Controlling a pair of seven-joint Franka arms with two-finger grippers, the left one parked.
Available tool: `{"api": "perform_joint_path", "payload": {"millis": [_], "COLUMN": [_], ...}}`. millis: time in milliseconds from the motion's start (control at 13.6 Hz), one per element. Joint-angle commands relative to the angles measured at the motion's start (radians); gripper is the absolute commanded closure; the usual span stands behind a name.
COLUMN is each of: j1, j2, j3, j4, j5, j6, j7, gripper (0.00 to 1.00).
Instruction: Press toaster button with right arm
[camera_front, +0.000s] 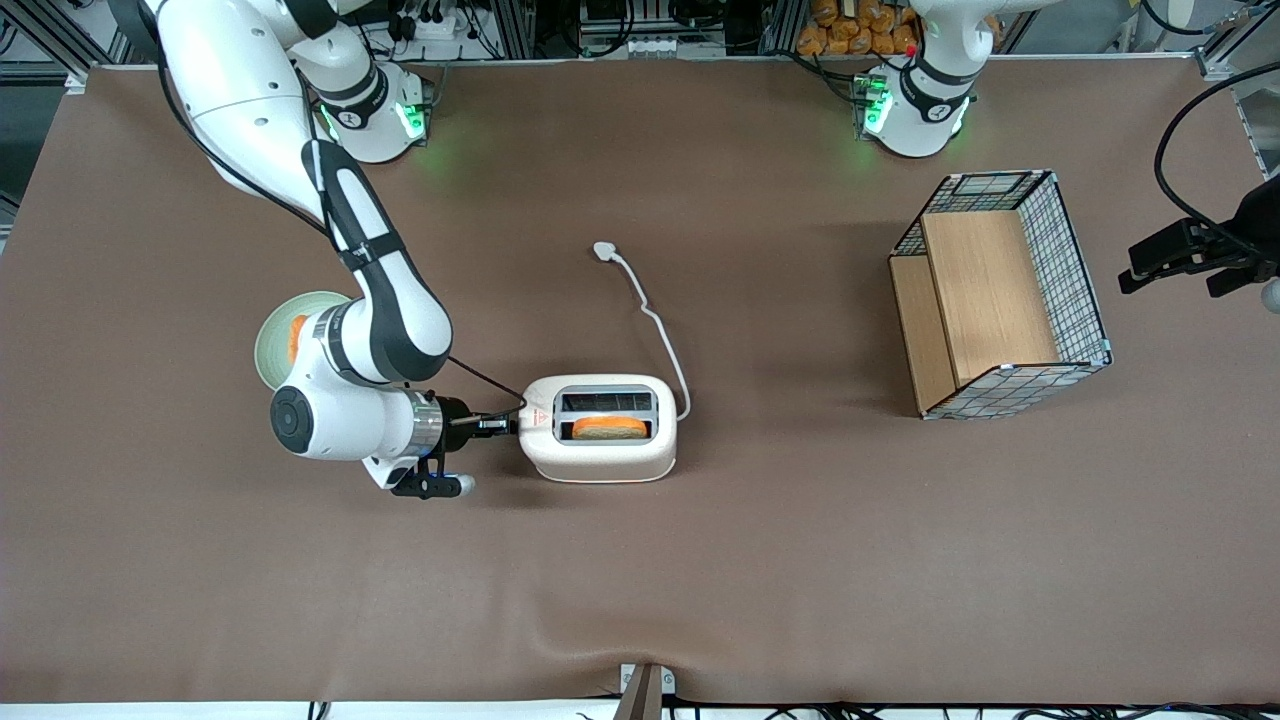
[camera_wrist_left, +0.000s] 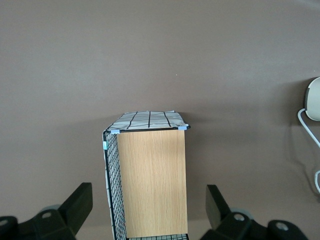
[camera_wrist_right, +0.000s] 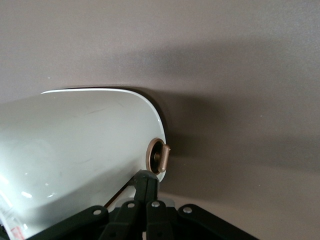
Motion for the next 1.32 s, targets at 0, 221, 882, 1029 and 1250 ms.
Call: {"api": "perform_joint_path", "payload": {"millis": [0,221,882,1029,1250], "j1": [0.001,-0.002,-0.071,-0.085,-0.124], "j2": [0.044,0.044,-0.142,-0.186,-0.257], "j3": [0.003,0.003,-0.042,-0.078,-0.084], "j4": [0.010,0.010,0.012,0.012,0.009], "j5": [0.032,0.032,-0.003,-0.061,-0.202], "j6": [0.020,0.020,-0.137,-0.206,-0.252], "j7": [-0.025,-0.025,-0.018,-0.028,-0.028], "gripper": [1.00,1.00,1.00,0.51,0.00]}}
